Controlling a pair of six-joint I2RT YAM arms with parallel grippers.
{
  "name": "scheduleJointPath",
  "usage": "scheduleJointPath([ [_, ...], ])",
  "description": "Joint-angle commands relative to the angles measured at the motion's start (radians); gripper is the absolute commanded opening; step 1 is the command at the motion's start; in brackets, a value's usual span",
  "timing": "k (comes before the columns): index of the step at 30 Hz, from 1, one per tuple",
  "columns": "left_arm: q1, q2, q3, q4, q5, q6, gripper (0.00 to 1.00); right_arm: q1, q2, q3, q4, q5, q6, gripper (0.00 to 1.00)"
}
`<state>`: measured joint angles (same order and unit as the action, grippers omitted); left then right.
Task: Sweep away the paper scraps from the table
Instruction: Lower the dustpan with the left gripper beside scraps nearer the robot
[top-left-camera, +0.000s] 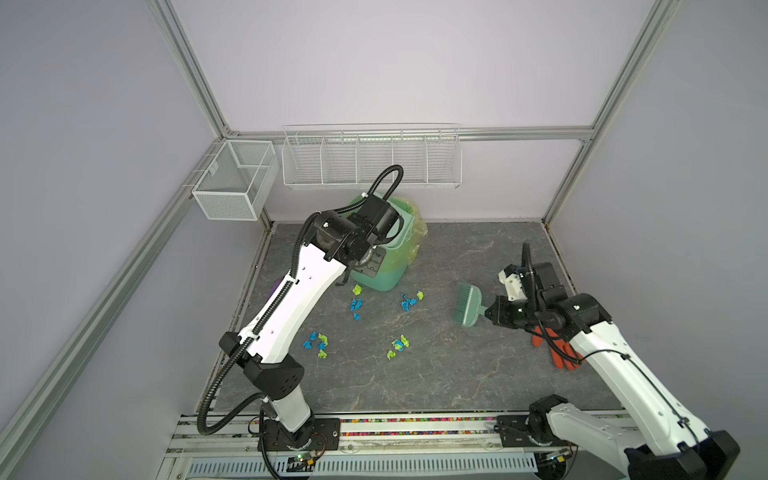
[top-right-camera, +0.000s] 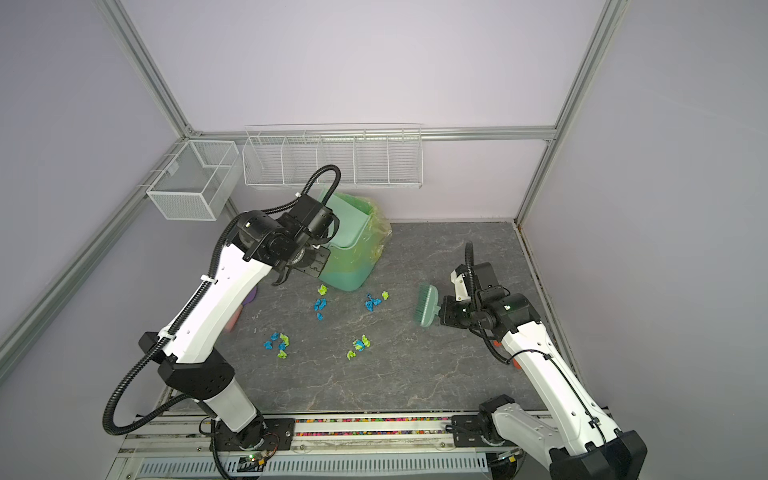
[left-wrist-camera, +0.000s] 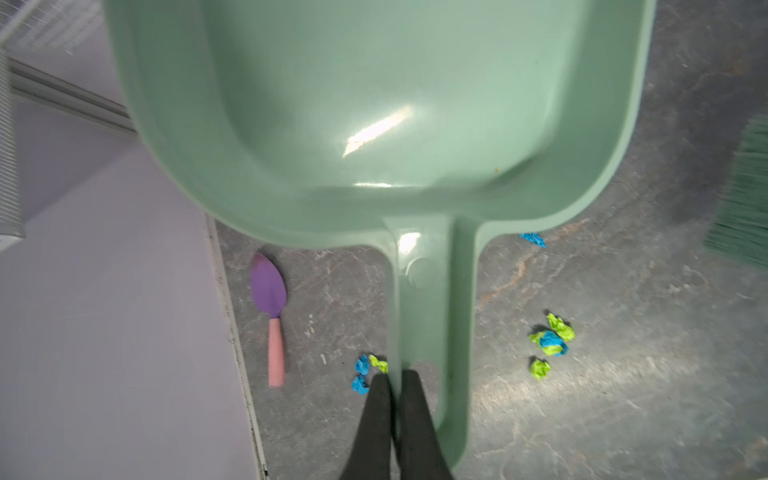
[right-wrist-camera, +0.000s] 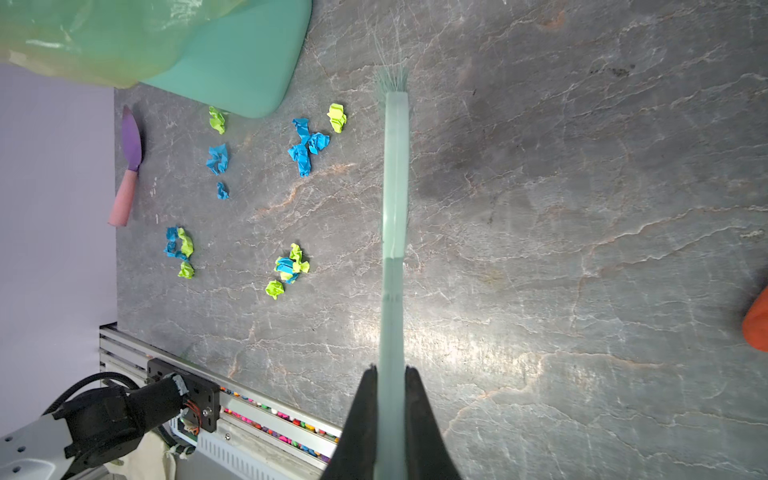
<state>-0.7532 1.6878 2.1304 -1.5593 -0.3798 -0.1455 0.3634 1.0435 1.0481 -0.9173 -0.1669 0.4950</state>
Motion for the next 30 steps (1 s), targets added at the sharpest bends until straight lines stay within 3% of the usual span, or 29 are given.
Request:
scheduleJointPath([
  [1, -0.005, -0.074, -0.105, 0.019, 0.143, -0.026, 0.0, 0.009, 0.016, 0.035, 0.041, -0.022, 0.055, 0.07],
  [8, -0.007, -0.212, -0.349, 0.127, 0.315, -0.044, 0.0, 0.028, 0.051, 0.065, 0.053, -0.017, 0.09, 0.07],
  [23, -0.009, -0.324, -0.696, 0.293, 0.372, -0.109, 0.0, 0.121, 0.172, 0.118, 0.127, 0.004, 0.155, 0.07],
  [30, -0.009, -0.349, -0.733, 0.335, 0.422, -0.137, 0.0, 0.161, 0.231, 0.134, 0.183, -0.003, 0.187, 0.07],
])
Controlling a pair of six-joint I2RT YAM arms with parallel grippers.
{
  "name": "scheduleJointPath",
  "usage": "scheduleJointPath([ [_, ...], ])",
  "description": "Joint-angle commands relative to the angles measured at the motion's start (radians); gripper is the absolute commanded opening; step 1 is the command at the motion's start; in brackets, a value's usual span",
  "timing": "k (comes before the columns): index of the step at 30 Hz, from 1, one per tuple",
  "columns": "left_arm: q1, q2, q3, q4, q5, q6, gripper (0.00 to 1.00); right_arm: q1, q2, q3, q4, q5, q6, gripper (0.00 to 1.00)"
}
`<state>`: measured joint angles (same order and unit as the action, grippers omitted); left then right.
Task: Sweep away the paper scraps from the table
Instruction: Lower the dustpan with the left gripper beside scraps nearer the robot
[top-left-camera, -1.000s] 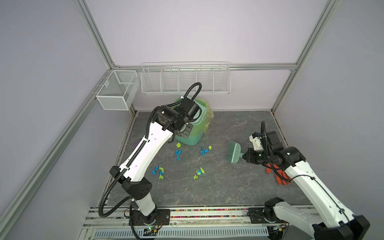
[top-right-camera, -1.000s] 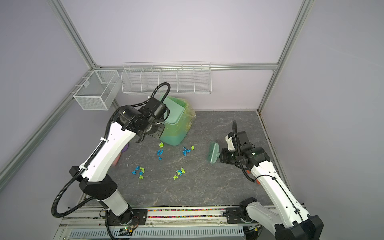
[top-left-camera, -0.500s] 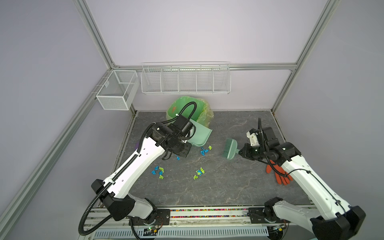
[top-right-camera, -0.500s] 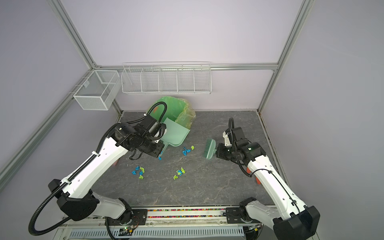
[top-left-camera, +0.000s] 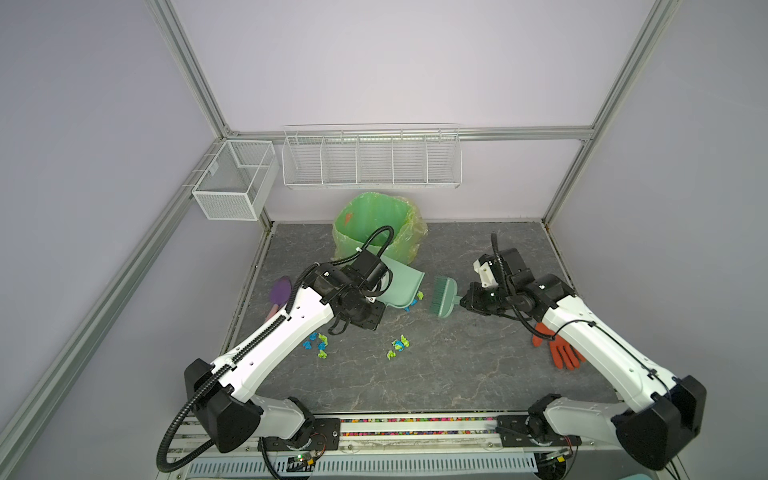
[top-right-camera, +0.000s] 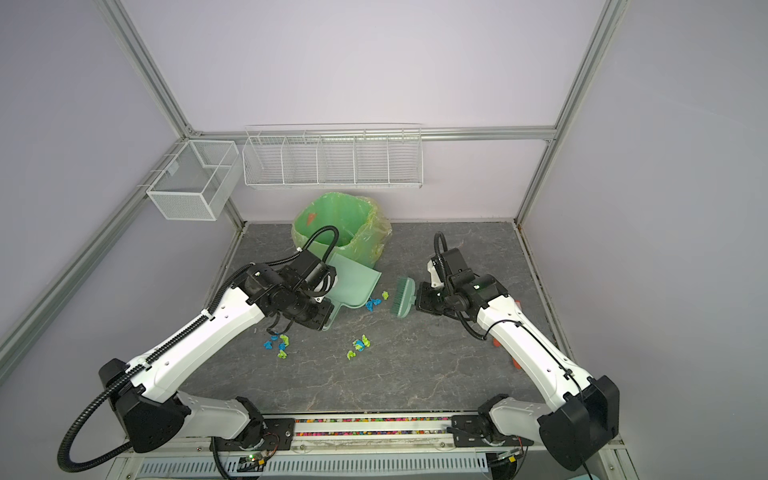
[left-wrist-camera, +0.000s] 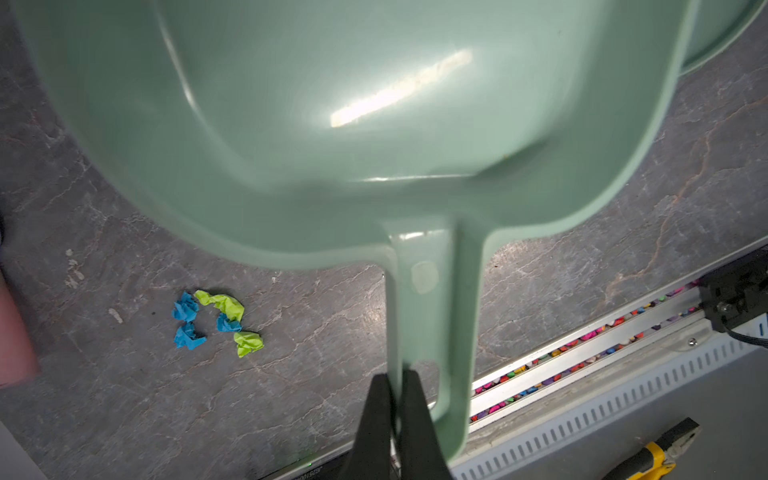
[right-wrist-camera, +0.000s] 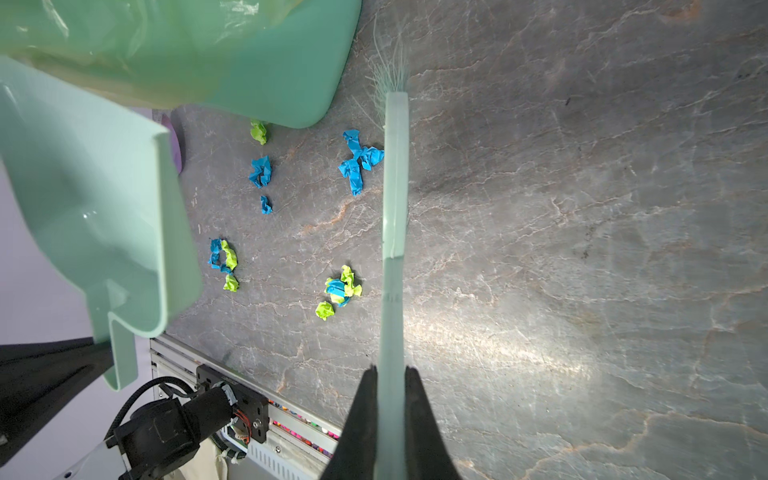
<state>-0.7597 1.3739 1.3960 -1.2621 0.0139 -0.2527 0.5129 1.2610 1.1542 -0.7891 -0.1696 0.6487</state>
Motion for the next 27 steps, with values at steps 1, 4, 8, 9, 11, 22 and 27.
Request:
scheduleJointPath([
  [1, -0.003, -0.039, 0.006, 0.032, 0.021, -0.029, 0.0, 0.015, 0.027, 0.031, 0.066, -0.008, 0.038, 0.07],
  [4, -0.003, -0.047, 0.011, 0.017, 0.01, -0.023, 0.0, 0.03, 0.066, 0.043, 0.096, -0.024, 0.053, 0.07],
  [8, -0.003, -0.061, -0.03, 0.027, 0.039, -0.038, 0.0, 0.053, 0.125, 0.065, 0.139, -0.039, 0.07, 0.07],
  [9, -0.004, -0.064, -0.042, 0.034, 0.043, -0.043, 0.0, 0.058, 0.138, 0.071, 0.147, -0.043, 0.075, 0.07],
  [11, -0.006, -0.078, -0.063, 0.038, 0.04, -0.049, 0.0, 0.068, 0.167, 0.087, 0.164, -0.046, 0.085, 0.07],
  [22, -0.006, -0.115, -0.114, 0.038, 0.025, -0.069, 0.0, 0.098, 0.331, 0.162, 0.236, -0.071, 0.138, 0.07],
  [27, -0.009, -0.118, -0.139, 0.035, 0.003, -0.072, 0.0, 0.095, 0.393, 0.165, 0.227, -0.053, 0.148, 0.07],
])
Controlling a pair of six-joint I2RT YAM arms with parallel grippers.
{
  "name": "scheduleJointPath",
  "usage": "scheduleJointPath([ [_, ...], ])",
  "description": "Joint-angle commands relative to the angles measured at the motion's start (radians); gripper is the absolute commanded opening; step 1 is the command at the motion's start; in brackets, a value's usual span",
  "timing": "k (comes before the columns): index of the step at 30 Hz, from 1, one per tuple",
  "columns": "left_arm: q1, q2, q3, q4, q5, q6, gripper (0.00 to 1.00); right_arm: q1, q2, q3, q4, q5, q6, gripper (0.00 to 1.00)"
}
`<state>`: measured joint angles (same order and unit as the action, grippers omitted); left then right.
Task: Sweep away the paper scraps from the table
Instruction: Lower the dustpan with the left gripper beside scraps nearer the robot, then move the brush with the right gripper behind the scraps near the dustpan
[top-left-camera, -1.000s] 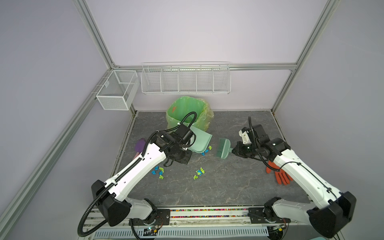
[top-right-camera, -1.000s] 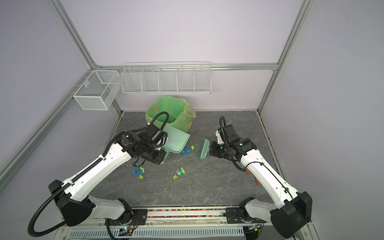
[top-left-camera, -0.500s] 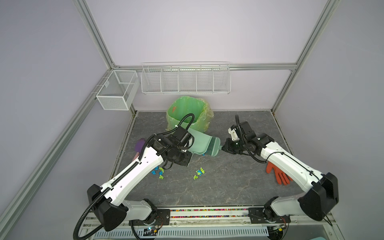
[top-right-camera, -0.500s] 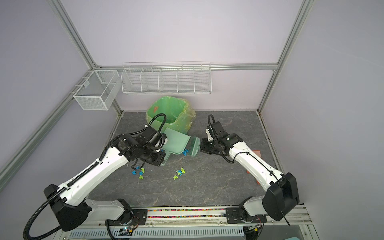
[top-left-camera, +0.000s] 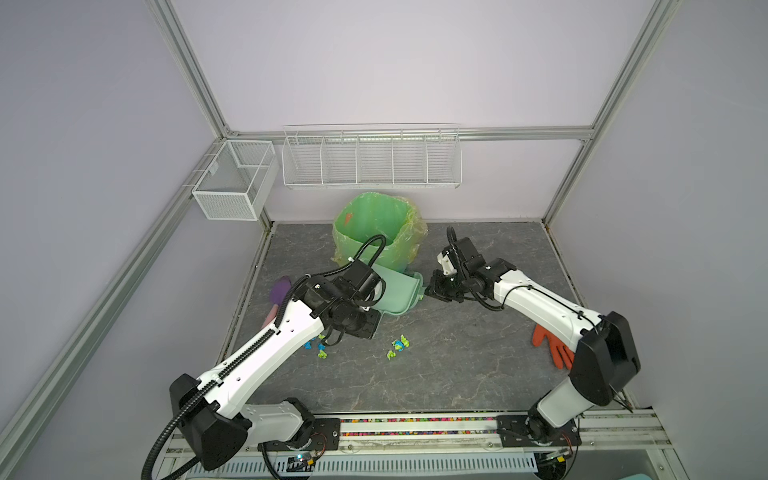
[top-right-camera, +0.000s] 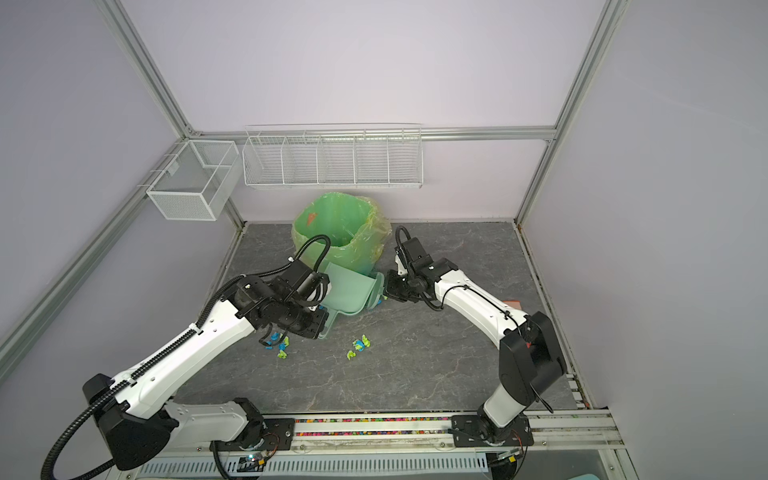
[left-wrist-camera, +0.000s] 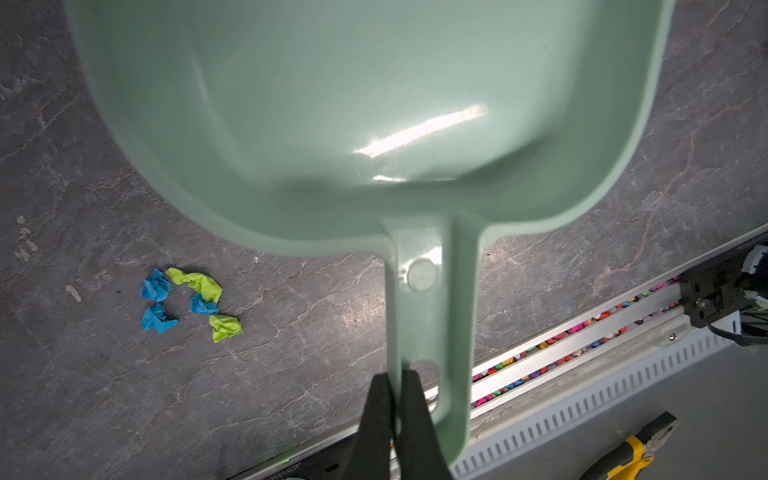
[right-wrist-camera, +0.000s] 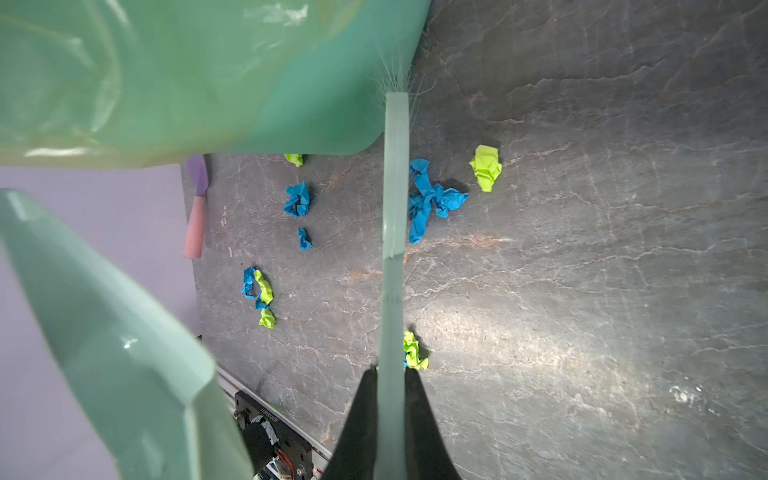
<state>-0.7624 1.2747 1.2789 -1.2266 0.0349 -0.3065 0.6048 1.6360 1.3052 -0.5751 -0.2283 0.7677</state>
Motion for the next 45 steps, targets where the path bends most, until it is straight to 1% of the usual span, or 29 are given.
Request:
scheduleJointPath([
  [1, -0.006, -0.018, -0.031, 0.001, -0.017, -0.02, 0.0, 0.001, 0.024, 0.013, 0.012, 0.009, 0.028, 0.07],
  [4, -0.018, -0.023, -0.05, 0.006, -0.018, -0.034, 0.0, -0.029, 0.029, 0.002, 0.009, 0.003, 0.024, 0.07],
  [7, -0.038, -0.02, -0.055, 0.014, -0.023, -0.052, 0.0, -0.079, 0.021, -0.027, 0.006, -0.026, 0.029, 0.07],
  [13, -0.089, 0.009, -0.051, 0.037, -0.028, -0.075, 0.0, -0.159, -0.055, -0.118, -0.02, -0.054, -0.006, 0.07],
  [18, -0.13, 0.055, -0.028, 0.059, -0.032, -0.088, 0.0, -0.212, -0.147, -0.2, -0.076, -0.055, -0.042, 0.07],
  [22, -0.168, 0.111, -0.007, 0.085, -0.027, -0.098, 0.0, -0.28, -0.252, -0.266, -0.124, -0.051, -0.058, 0.07],
  [26, -0.181, 0.166, 0.006, 0.123, -0.007, -0.097, 0.0, -0.348, -0.349, -0.288, -0.187, -0.066, -0.098, 0.07],
  [29, -0.181, 0.202, 0.029, 0.137, -0.022, -0.07, 0.0, -0.37, -0.4, -0.268, -0.226, -0.114, -0.113, 0.07],
  [31, -0.181, 0.231, 0.061, 0.119, -0.06, -0.043, 0.0, -0.371, -0.441, -0.238, -0.246, -0.134, -0.107, 0.07],
  [33, -0.181, 0.266, 0.101, 0.095, -0.092, -0.029, 0.0, -0.371, -0.48, -0.206, -0.265, -0.108, -0.105, 0.07],
  [36, -0.181, 0.327, 0.14, 0.096, -0.073, -0.01, 0.0, -0.379, -0.488, -0.133, -0.342, -0.071, -0.154, 0.07],
  [42, -0.181, 0.408, 0.19, 0.105, -0.044, 0.01, 0.0, -0.393, -0.436, -0.009, -0.514, 0.019, -0.316, 0.07],
  [45, -0.181, 0.417, 0.197, 0.116, -0.036, 0.017, 0.0, -0.392, -0.392, 0.078, -0.632, 0.123, -0.411, 0.07],
])
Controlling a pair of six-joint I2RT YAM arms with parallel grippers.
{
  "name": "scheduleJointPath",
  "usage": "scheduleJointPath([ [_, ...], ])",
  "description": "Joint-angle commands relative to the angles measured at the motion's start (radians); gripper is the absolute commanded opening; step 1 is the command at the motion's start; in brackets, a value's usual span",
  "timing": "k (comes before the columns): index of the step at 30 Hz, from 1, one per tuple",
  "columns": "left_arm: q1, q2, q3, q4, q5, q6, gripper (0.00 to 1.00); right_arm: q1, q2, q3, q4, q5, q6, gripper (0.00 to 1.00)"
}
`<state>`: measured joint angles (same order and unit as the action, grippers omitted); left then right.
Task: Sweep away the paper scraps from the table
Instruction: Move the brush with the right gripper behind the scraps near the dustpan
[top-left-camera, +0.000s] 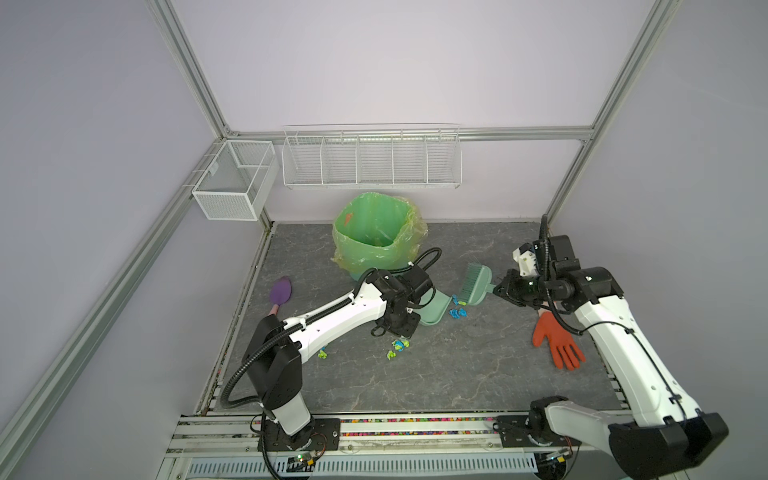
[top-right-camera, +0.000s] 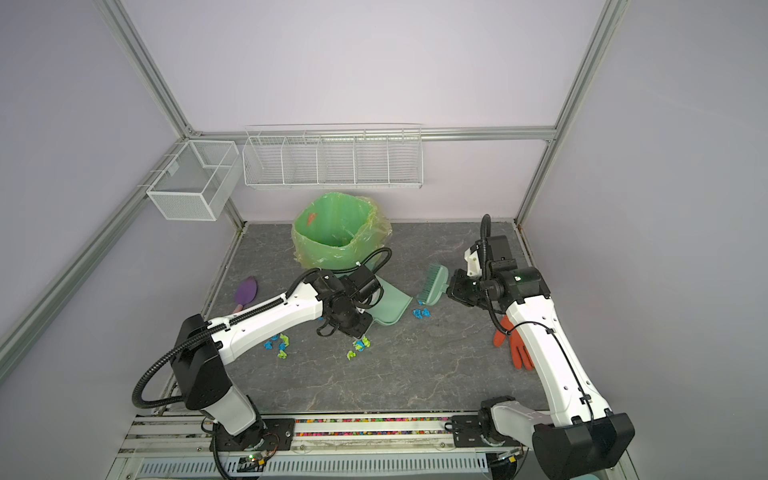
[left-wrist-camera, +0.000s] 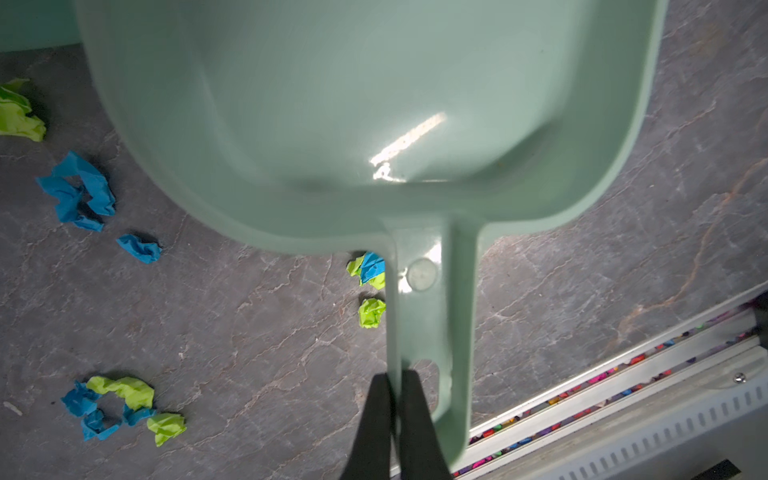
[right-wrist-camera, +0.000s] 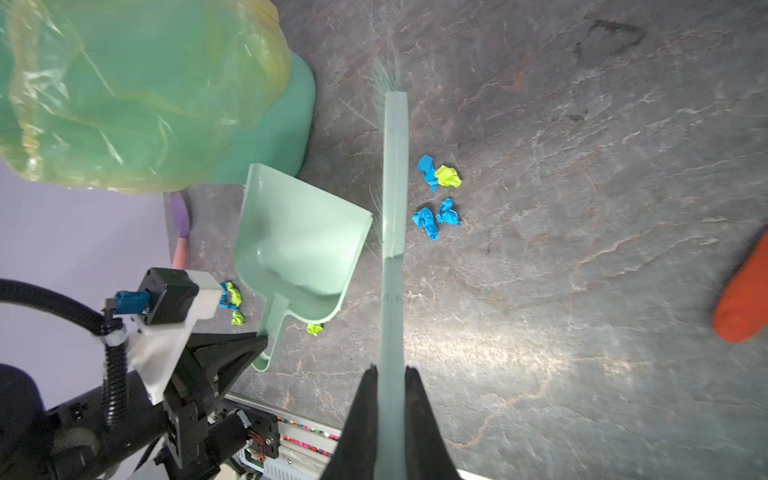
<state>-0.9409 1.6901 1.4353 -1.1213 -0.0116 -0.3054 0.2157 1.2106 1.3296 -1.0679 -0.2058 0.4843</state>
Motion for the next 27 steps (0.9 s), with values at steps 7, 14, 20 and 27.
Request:
scheduleJointPath([
  [7, -0.002, 0.038, 0.057, 0.003, 0.046, 0.029, 0.0, -0.004, 0.098, 0.171, -0.236, 0.199, -0.243, 0.07],
  [14, -0.007, 0.025, 0.019, 0.003, 0.093, 0.016, 0.0, -0.004, 0.162, 0.159, -0.177, 0.215, -0.319, 0.07],
  [20, -0.059, 0.009, -0.008, 0.001, 0.094, -0.035, 0.0, -0.004, 0.25, 0.23, -0.176, 0.221, -0.427, 0.07],
  [27, -0.108, 0.046, -0.001, 0.004, 0.105, -0.062, 0.0, 0.017, 0.359, 0.344, -0.199, 0.263, -0.477, 0.07],
])
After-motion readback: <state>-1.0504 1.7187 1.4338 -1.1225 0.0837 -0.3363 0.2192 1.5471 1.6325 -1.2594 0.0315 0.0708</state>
